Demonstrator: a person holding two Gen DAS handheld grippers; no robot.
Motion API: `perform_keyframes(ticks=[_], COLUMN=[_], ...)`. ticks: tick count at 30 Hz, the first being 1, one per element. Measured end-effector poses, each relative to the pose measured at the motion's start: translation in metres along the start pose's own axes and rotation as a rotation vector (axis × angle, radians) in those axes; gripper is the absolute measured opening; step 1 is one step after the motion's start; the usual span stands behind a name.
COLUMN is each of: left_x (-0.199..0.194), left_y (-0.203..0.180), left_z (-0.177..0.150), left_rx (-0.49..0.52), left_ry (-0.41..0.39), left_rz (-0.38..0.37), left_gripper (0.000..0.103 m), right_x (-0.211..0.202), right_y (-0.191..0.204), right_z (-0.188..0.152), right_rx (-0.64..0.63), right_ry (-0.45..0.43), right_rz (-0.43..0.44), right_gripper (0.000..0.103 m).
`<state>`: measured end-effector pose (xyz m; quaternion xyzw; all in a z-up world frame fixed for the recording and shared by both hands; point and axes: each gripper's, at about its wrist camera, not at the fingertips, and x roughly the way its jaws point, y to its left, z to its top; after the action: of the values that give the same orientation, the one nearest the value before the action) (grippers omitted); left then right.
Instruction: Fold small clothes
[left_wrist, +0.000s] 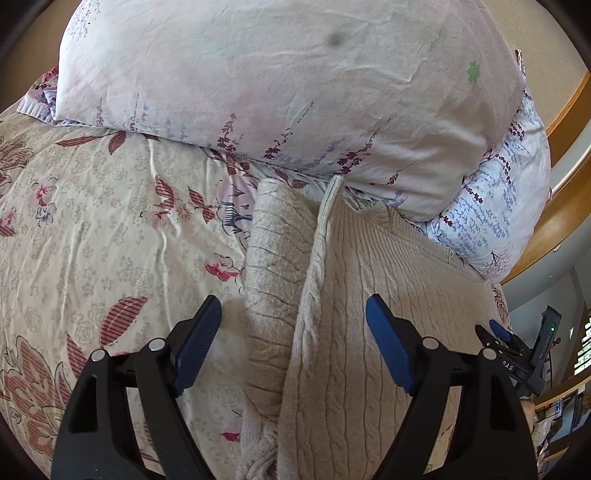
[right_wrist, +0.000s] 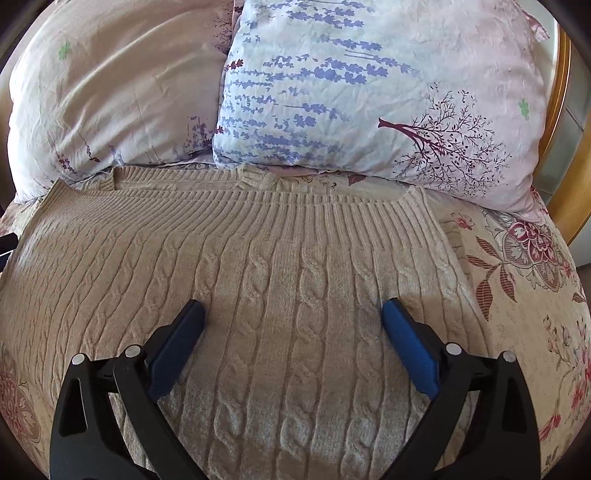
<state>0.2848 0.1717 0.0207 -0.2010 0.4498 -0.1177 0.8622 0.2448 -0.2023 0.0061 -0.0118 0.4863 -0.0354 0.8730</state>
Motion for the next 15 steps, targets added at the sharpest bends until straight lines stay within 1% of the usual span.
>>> perform_keyframes(ticks=[2,4,5,8,9,10,11,13,15], left_x=[0.002,0.003,0.004,0.008,0.009,0.010,0.011,0.012,0.013], left_y=[-0.001,-0.003,-0.003,-0.002,-0.002,-0.003,-0.004,-0.005,-0.005], left_z=[0.001,0.002,0.003,0.004,0.004,0.004,0.005,0.005,0.006], left_rx=[0.000,0.000,-0.002,-0.041,-0.051,-0.056,-0.060,-0.070,-0.083], left_ry=[0.000,-0.002,-0.003,0.003,-0.001,-0.001,-0.003,-0.005,-0.004], left_rz=[-0.005,-0.010,-0.016,-0.079,-0.084,-0.088,-0.088,-0.087,-0.088], left_gripper=[0.080,0.080,0.080,0.076,0.076,0.076,0.074,0.072,0.067], right_x=[0.000,-0.001,-0.005,-0.011,-0.013,-0.015,-0.015,-0.015,-0.016], right_y=[-0.003,-0.015,-0.025,-0.068,-0.079,-0.085,-0.086,-0.081,-0.076], right_z=[0.001,0.002,0.000,-0.007,-0.010,-0.009,-0.009,-0.008,-0.007], right_rx=[0.013,0.059,0.104,0.310,0.359,0.380,0.384,0.358,0.336], right_ry=[-0.004,-0.020,-0.041,-0.137,-0.167,-0.187,-0.195,-0.186,-0.192], right_rz=[0.023,0.094,0.152,0.393,0.444,0.472,0.481,0.463,0.461], right_gripper=[0.100,0.100,0.100,0.100,0.100,0.100,0.100,0.100,0.100])
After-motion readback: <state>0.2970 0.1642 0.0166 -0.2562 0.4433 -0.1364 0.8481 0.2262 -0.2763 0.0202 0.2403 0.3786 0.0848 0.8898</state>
